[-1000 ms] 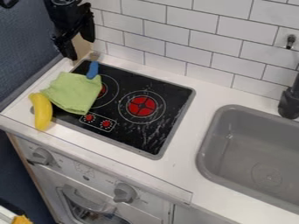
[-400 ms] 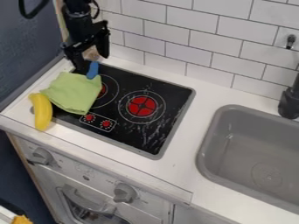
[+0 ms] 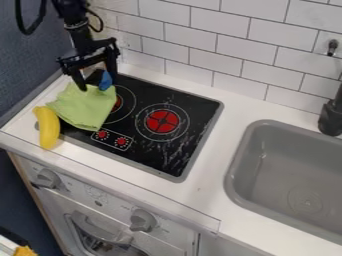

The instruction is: Move the blue fork to the right burner

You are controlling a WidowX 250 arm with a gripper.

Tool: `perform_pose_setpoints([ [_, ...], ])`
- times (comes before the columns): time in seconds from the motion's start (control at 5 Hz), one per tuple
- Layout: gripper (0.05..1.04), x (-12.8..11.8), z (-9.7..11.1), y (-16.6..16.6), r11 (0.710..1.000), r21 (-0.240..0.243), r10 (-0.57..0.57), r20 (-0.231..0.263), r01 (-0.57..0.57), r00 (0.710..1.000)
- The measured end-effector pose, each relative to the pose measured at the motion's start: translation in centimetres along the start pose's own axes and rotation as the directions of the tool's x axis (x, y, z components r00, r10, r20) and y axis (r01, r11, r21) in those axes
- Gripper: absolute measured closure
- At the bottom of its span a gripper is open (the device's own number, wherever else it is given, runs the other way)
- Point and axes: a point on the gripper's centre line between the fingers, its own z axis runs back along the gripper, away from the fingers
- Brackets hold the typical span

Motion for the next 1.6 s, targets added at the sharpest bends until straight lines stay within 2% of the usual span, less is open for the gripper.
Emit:
perform_pose_setpoints([
  [0.2,0.085,0.5,-0.3,0.0,1.0,0.005,-0.019,-0.013,0.019,1.0],
  [0.6,0.084,2.8,0.2,-1.0,0.997,0.029,-0.068,0.05,0.066,0.996],
  [0.8,0.084,3.2,-0.6,-1.9,0.992,0.08,-0.099,0.049,0.095,0.994],
  [1.2,0.084,3.5,-3.4,-1.9,0.98,0.126,-0.153,-0.007,0.153,0.988],
  [1.4,0.11,3.5,-3.8,-2.1,0.975,0.142,-0.172,-0.015,0.172,0.985],
  [1.6,0.385,3.7,-3.8,-2.1,0.975,0.145,-0.172,-0.011,0.171,0.985],
])
